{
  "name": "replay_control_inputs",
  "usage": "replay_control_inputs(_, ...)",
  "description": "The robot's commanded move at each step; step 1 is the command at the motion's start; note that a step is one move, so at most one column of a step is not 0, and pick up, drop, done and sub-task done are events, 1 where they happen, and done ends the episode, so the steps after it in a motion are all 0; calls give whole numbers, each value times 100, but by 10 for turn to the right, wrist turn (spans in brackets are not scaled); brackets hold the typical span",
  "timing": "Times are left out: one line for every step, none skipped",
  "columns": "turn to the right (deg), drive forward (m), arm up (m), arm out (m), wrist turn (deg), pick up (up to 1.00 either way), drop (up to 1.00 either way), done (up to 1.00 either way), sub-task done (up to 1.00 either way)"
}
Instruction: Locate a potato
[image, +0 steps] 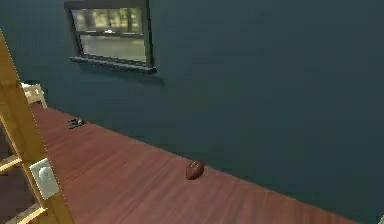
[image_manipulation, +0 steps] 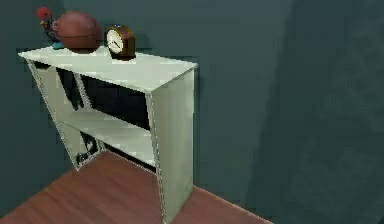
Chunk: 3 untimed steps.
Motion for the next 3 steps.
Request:
replay_control_inputs(-150,0,0,0,0,0,0,0,0)
replay_control_inputs(0,90,0,0,0,0,0,0,0)
replay_control_inputs(-420,0,0,0,0,0,0,0,0)
